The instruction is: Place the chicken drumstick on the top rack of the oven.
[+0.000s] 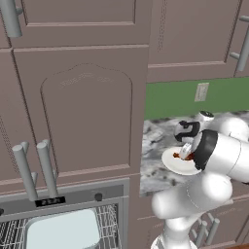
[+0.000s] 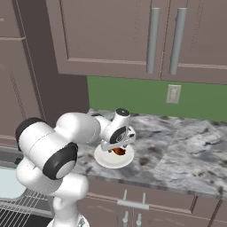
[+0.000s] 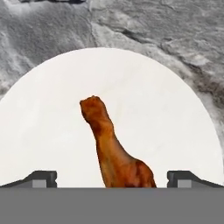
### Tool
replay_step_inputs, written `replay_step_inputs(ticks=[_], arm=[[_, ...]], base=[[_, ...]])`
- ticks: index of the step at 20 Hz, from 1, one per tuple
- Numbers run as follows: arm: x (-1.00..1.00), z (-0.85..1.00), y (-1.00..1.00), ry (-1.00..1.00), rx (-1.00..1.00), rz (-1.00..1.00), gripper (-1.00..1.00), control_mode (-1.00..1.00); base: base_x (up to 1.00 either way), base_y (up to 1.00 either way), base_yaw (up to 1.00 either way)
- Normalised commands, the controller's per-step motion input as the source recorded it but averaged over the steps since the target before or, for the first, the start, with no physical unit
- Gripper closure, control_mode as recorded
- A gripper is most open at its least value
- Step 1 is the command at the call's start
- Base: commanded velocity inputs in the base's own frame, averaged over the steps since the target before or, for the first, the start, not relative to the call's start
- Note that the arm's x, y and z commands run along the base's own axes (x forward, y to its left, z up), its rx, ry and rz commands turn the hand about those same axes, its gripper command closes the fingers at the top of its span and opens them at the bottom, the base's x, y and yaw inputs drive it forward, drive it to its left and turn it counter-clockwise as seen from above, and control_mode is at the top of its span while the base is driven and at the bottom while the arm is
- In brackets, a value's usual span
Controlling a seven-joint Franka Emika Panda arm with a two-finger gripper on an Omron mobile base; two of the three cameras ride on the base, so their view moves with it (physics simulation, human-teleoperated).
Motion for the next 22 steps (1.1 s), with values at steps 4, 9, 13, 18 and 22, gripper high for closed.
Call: replay_step_inputs(ticks=[4,9,13,18,22], arm=[[0.14,-0.28,-0.01,0.03,0.03,0.06,-1.00,-1.00],[0.08,-0.31,0.00,0.05,0.04,0.05,-1.00,-1.00],[0.01,-0.30,0.00,0.04,0.03,0.04,1.00,-1.00],[0.00,-0.07,0.00,0.00,0.00,0.01,1.00,-1.00],[-0.01,0.01,0.12,0.00,0.00,0.00,1.00,-1.00]], base=[[0.00,0.00,0.00],[0.00,0.00,0.00],[0.00,0.00,0.00],[0.00,0.00,0.00],[0.00,0.00,0.00]])
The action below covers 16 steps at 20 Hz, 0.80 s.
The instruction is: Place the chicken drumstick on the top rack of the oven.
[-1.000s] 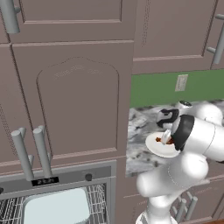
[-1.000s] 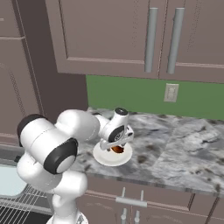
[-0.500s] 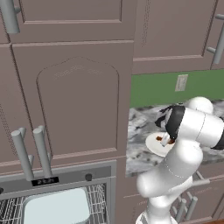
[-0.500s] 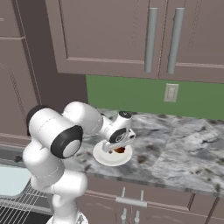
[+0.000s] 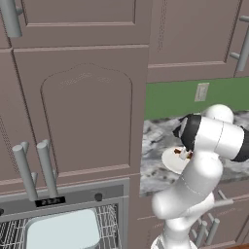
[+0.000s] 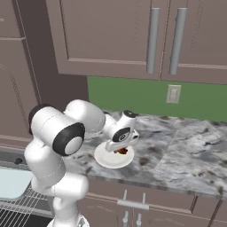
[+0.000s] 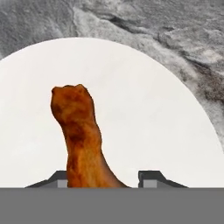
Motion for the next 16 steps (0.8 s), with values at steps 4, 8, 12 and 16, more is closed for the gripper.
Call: replay_step_inputs(ticks=[4,8,12,16], arm=[[-0.15,0.42,0.14,0.00,-0.02,0.00,1.00,-1.00],[-0.56,0.84,0.19,0.00,-0.05,0.00,1.00,-1.00],[-0.74,0.99,0.43,0.00,-0.08,0.00,1.00,-1.00],[-0.91,0.95,0.65,-0.01,-0.10,-0.03,1.00,-1.00]], base=[[0.00,0.00,0.00],[0.00,0.00,0.00],[0.00,0.00,0.00],[0.00,0.00,0.00]])
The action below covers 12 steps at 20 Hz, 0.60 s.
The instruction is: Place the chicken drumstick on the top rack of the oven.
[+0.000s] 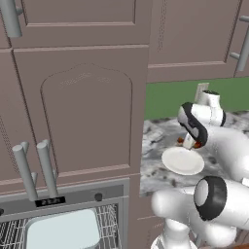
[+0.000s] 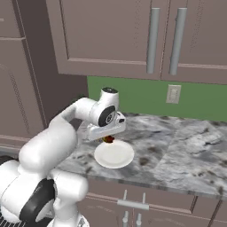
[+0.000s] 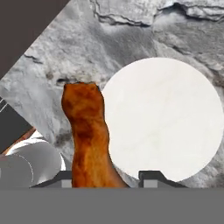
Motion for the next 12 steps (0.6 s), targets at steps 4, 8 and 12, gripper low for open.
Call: replay_step_inputs(ticks=[4,8,12], arm=[[-0.99,0.93,0.71,-0.03,-0.06,-0.06,1.00,-1.00],[-0.94,0.87,0.77,-0.08,-0.01,-0.10,1.00,-1.00],[-0.97,0.81,0.70,-0.13,0.00,-0.11,1.00,-1.00]], base=[[0.00,0.00,0.00],[0.00,0.00,0.00],[0.00,0.00,0.00]])
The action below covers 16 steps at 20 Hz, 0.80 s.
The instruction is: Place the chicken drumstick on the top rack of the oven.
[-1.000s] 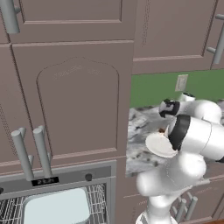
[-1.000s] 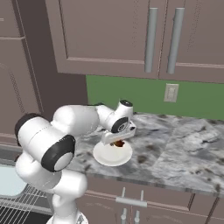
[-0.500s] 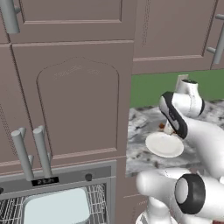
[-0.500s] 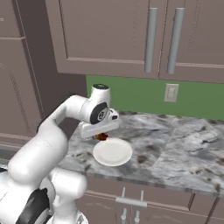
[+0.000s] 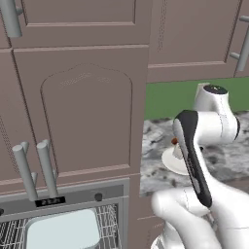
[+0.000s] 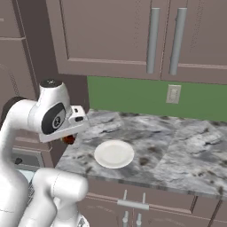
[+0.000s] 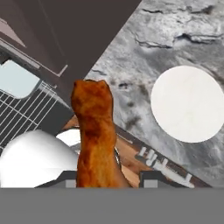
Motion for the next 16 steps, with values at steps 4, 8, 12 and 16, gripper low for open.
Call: replay_step_inputs(ticks=[4,8,12,16], arm=[[-1.00,0.56,0.72,-0.18,0.00,-0.12,1.00,-1.00],[-0.98,0.21,0.98,-0.23,-0.04,-0.15,1.00,-1.00],[-0.75,0.02,1.00,-0.15,-0.04,-0.21,1.00,-1.00],[-0.61,0.00,1.00,-0.13,0.00,-0.26,1.00,-1.00]], base=[[0.00,0.00,0.00],[0.00,0.00,0.00],[0.00,0.00,0.00],[0.00,0.00,0.00]])
